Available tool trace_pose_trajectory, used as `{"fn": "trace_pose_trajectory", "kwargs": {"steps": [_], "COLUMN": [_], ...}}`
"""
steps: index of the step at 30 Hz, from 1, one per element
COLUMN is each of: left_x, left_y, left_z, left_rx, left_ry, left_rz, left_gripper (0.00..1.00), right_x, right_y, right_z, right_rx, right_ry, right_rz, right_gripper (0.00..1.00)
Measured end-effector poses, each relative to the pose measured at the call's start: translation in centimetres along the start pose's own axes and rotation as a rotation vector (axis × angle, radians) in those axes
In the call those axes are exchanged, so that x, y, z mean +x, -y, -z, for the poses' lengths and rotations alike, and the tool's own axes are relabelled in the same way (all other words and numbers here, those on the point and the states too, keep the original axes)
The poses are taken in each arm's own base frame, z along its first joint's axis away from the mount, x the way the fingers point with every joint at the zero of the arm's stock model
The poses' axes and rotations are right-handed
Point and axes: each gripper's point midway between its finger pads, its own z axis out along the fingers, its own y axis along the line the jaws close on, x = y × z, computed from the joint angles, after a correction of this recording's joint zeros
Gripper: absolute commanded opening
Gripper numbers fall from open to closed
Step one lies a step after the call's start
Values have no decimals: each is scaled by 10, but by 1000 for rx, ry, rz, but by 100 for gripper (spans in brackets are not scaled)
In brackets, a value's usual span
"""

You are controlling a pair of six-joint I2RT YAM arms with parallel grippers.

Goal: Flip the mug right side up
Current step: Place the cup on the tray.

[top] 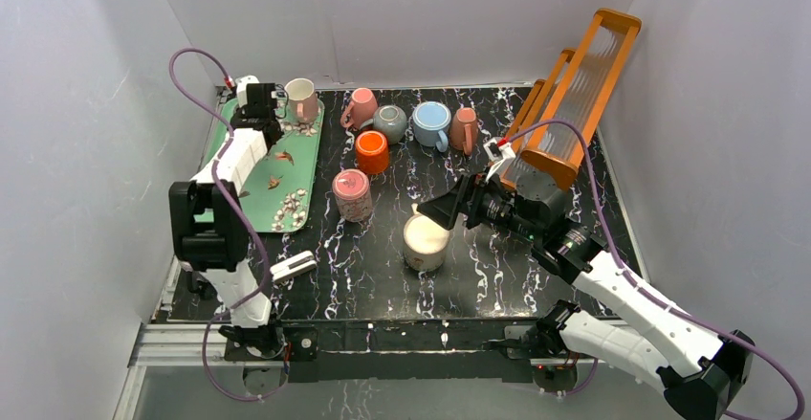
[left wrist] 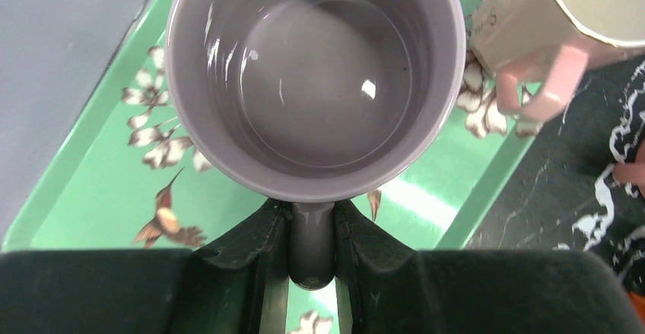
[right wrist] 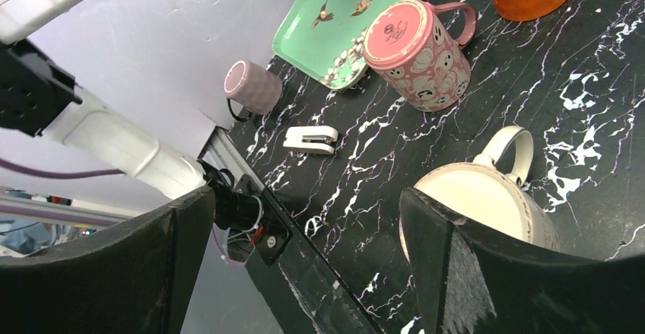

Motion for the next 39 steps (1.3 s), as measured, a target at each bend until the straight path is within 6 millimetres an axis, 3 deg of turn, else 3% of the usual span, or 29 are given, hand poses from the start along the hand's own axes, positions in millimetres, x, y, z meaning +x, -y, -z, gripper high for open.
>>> {"fn": "trace_pose_trajectory", "kwargs": {"steps": [5, 12, 17, 22, 26, 32, 39], "left_x": [6, -19, -16, -3, -2, -5, -23], "left_y": [3, 12, 24, 36, 48, 58, 60], "left_z": [-40, -87, -108, -122, -132, -142, -137], "left_rx": [1, -2, 36, 79, 111, 139, 142], "left_ry": [-1, 45, 44, 17, 10, 13, 45], "left_rz": [28, 40, 16, 1, 1, 0, 34], "left_gripper": [0, 0, 0, 0, 15, 26, 42], "right_x": [1, 6, 7, 6, 7, 8, 8], "right_y": [3, 10, 14, 16, 18, 20, 19], "right_z": [-2, -8, -11, -13, -14, -15, -14], "right_rx": [6, 26, 39, 50, 56, 59, 62], "right_ry": [-6, -24, -31, -24, -28, -31, -32], "right_rz": [16, 23, 23, 26, 30, 35, 8], "right_gripper": [99, 99, 99, 99, 99, 99, 99]}}
